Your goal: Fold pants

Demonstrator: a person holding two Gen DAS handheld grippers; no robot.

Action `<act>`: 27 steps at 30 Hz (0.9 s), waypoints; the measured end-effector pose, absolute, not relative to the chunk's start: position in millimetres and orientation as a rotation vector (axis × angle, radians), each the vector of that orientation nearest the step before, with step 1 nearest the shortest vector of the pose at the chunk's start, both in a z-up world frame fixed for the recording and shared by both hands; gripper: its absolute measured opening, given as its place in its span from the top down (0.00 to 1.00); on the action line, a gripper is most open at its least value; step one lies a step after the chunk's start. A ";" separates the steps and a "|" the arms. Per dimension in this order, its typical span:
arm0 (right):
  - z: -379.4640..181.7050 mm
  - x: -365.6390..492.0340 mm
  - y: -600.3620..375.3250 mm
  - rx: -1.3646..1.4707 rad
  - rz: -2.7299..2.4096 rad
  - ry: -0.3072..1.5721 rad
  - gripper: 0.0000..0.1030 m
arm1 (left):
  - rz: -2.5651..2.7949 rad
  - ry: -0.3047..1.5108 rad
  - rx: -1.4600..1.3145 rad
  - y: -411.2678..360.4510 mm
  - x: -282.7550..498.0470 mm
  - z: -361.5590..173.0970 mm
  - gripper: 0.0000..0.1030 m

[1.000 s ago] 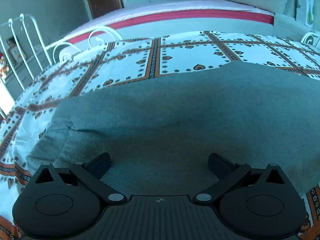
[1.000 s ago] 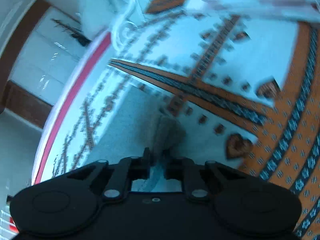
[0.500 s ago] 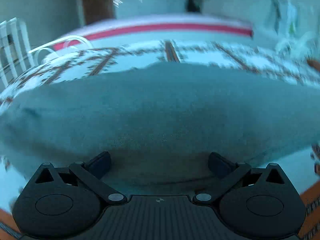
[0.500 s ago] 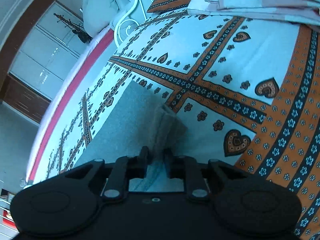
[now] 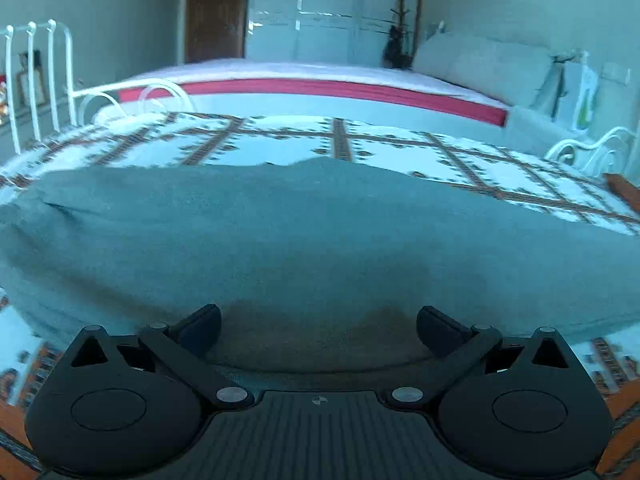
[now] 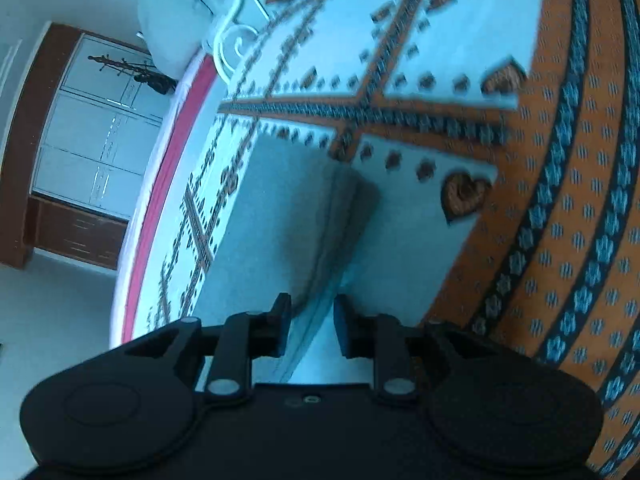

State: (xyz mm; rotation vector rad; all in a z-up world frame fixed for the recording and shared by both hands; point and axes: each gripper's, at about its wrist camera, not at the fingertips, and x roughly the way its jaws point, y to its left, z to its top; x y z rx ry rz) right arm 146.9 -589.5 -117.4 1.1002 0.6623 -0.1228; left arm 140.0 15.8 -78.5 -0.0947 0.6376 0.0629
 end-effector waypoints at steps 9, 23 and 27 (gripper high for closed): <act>-121.0 157.6 -593.0 1.096 -0.177 0.624 0.90 | 0.063 0.658 -0.104 5.8 141.6 -87.0 0.00; -62.0 166.7 -549.3 0.758 -0.148 0.558 1.00 | 0.048 0.614 -0.106 9.2 137.3 -88.2 0.00; -35.9 168.6 -518.7 0.660 -0.112 0.516 1.00 | 0.065 0.640 -0.113 28.2 140.8 -74.9 0.00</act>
